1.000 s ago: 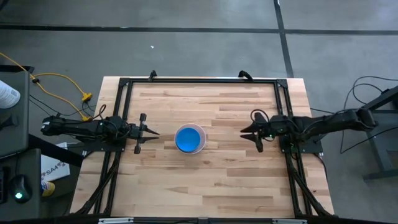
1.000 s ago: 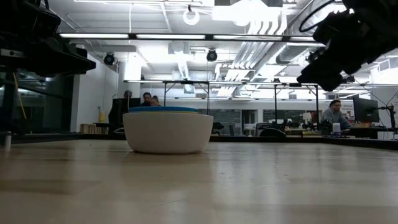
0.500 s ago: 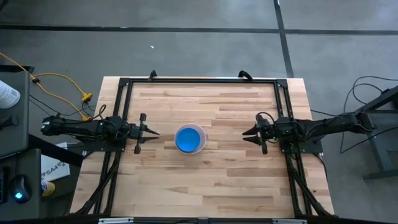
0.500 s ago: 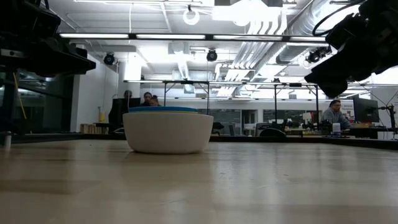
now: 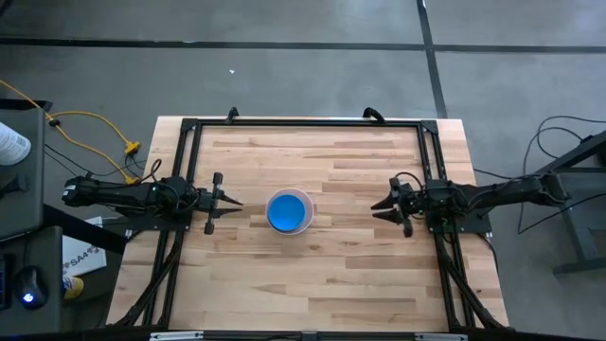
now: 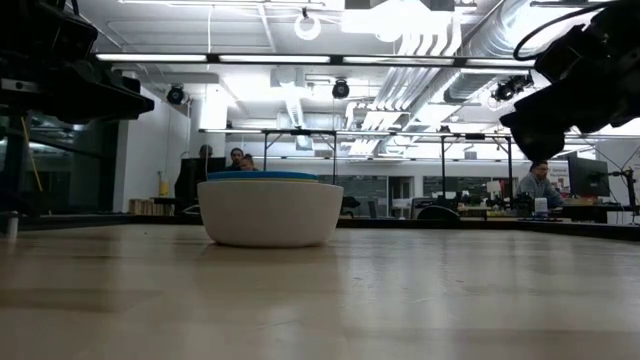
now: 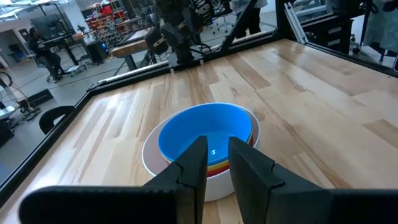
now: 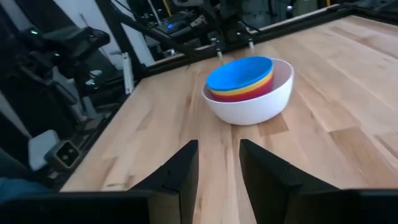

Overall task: Nest bowls inside each other
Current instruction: Return to Home Position

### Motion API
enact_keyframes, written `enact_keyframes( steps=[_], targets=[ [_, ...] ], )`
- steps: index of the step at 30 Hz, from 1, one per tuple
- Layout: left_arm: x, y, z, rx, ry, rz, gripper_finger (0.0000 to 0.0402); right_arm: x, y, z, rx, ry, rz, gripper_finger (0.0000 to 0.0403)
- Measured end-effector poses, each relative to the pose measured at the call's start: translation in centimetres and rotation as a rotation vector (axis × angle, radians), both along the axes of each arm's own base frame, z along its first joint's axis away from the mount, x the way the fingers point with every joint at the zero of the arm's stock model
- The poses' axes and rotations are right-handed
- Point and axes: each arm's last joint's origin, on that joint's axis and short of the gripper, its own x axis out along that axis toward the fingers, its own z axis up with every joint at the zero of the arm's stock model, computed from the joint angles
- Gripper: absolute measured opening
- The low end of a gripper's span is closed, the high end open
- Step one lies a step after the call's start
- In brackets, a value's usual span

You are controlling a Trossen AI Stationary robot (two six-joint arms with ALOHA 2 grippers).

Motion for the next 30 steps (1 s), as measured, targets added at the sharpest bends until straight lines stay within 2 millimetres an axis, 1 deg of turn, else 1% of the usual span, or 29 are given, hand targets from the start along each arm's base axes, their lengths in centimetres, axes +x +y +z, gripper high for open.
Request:
enact_keyframes(
  steps=[8, 13, 19, 24, 30],
  targets=[
    [0.0, 0.0, 0.0, 0.0, 0.0, 0.0, 0.0065, -0.1, 0.3, 0.0, -0.02, -0.006, 0.094, 0.011],
    [0.0, 0.0, 0.0, 0.0, 0.0, 0.0, 0.0065, -0.3, 0.3, -0.3, -0.035, 0.023, 0.107, 0.011],
    [0.0, 0.0, 0.0, 0.0, 0.0, 0.0, 0.0065, -0.6, 0.0, -0.7, -0.013, 0.075, 0.001, 0.011],
    [0.0, 0.0, 0.0, 0.0, 0.0, 0.0, 0.0065, -0.9, -0.3, -0.9, -0.031, 0.094, -0.09, 0.011],
    [0.0, 0.0, 0.0, 0.0, 0.0, 0.0, 0.0065, -1.0, -0.3, -0.9, -0.057, 0.084, -0.082, 0.011]
  ],
)
